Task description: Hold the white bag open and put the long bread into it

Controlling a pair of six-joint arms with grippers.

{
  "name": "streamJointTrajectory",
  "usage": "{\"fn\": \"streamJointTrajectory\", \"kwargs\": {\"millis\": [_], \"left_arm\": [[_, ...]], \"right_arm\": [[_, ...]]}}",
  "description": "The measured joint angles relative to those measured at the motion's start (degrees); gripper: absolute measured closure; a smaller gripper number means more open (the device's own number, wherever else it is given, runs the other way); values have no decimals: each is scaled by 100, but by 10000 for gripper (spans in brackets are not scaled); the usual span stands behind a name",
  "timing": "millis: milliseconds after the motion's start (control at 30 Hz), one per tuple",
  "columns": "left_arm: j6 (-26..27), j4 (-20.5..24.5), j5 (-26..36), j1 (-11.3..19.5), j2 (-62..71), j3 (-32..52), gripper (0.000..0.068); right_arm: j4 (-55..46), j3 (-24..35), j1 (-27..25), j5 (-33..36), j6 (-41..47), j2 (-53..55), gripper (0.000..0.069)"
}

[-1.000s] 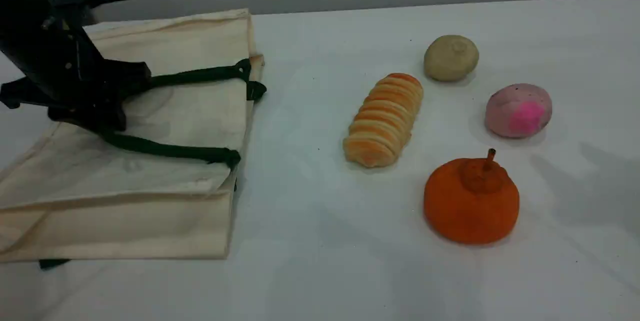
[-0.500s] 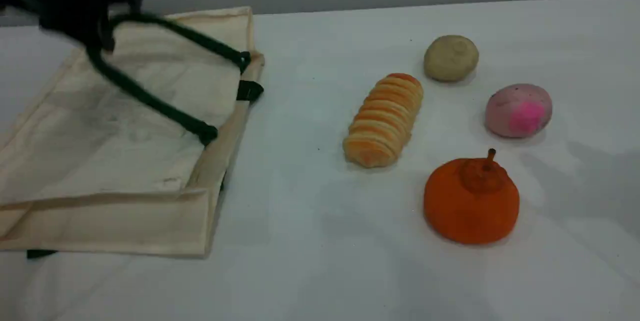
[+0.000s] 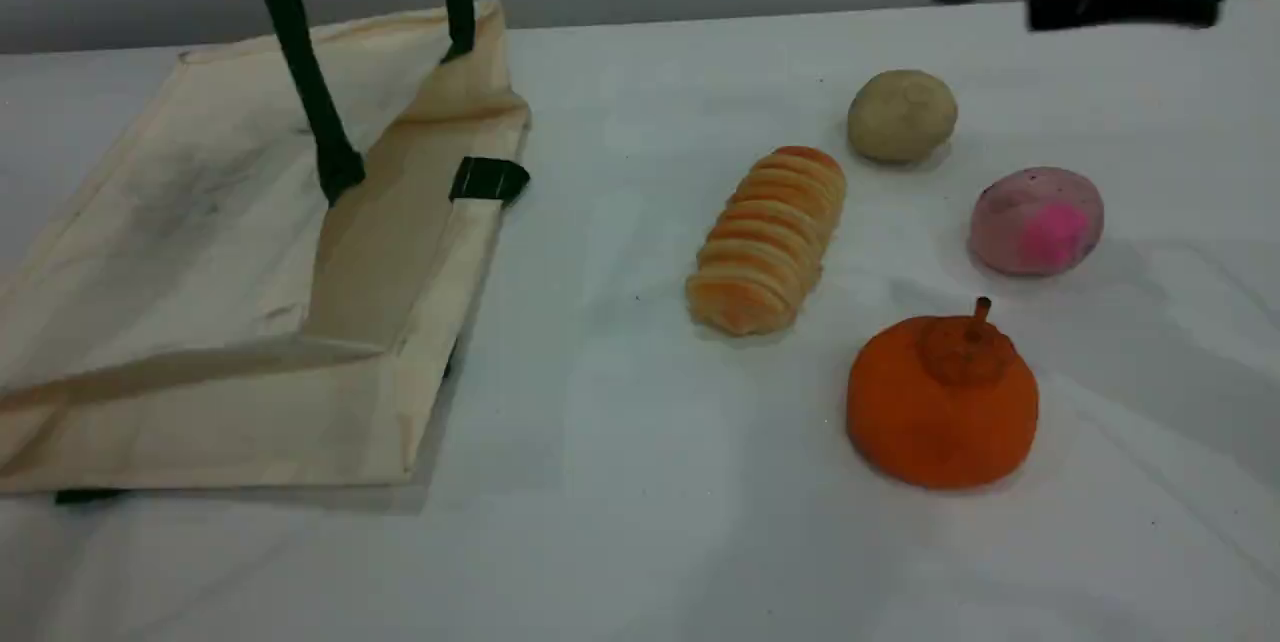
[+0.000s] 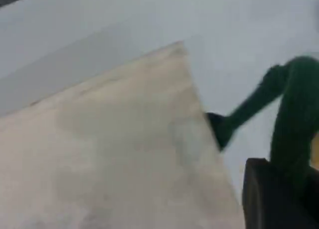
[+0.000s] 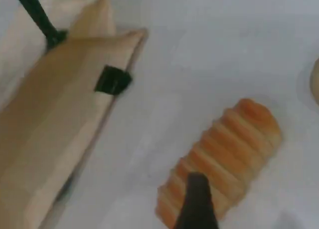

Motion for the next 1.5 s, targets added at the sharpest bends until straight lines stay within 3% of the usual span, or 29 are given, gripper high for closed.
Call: {"fn": "streamJointTrajectory", "kwargs": {"millis": [167, 367, 867, 1167, 1500], "left_arm": [[22, 12, 636, -271, -5, -511, 590], [28, 49, 1327, -291, -202, -1005, 590], [330, 81, 1322, -284, -1023, -994, 590], [124, 992, 1303, -284, -1037, -994, 590], [151, 916, 1303, -284, -1101, -994, 590]], "right_arm": [[0, -395, 265, -89, 0, 485, 191], [2, -577, 265, -425, 0, 851, 191], [2, -976, 259, -453, 0, 1000, 191], [-7, -971, 259, -289, 0, 1523, 191], [-9, -1065, 713, -114, 0, 1866, 191]]}}
